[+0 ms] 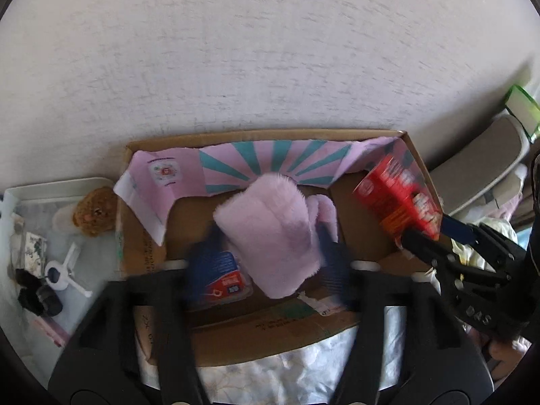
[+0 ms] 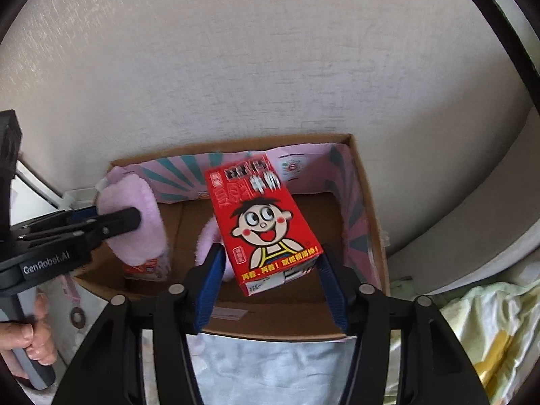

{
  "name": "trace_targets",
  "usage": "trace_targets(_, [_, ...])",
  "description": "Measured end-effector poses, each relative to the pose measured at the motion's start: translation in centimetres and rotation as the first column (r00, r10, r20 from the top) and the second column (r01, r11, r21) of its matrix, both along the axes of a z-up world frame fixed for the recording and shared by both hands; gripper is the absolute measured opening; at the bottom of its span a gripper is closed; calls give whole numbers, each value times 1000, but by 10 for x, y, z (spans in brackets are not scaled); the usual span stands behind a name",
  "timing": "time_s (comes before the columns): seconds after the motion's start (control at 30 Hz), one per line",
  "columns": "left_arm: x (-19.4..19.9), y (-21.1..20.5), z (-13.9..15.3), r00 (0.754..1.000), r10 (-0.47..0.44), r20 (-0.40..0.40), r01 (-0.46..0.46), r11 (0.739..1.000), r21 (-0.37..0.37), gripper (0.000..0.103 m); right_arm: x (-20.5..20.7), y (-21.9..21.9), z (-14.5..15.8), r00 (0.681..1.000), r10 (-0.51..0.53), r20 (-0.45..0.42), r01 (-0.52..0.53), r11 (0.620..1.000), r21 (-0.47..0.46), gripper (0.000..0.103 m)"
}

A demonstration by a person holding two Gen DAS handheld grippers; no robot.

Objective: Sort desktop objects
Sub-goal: 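Carry the slipper with the left tool while the right tool carries the milk carton into the box, then open both tools and withdraw back toward the tray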

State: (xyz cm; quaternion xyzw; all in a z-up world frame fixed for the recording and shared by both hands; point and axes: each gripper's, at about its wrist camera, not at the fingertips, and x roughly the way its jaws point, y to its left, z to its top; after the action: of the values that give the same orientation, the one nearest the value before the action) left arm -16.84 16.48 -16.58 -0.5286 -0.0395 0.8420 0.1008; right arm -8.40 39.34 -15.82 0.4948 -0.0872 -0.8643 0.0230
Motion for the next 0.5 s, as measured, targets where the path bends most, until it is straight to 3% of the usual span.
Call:
trace_targets(0.07, [1, -5, 7, 999, 25, -24, -25, 1000, -2, 97, 2, 3, 0, 1000, -17, 1, 17, 1000, 10, 76])
trace_targets(0.27, [11, -30, 23, 995, 90, -42, -88, 995, 52, 98, 18, 22, 12, 999, -41, -35, 40, 998, -37, 76])
trace_targets(0.5, [26, -62, 35, 991, 123, -43, -121, 991, 54, 98, 36, 6, 15, 998, -34, -48, 32, 998, -54, 76])
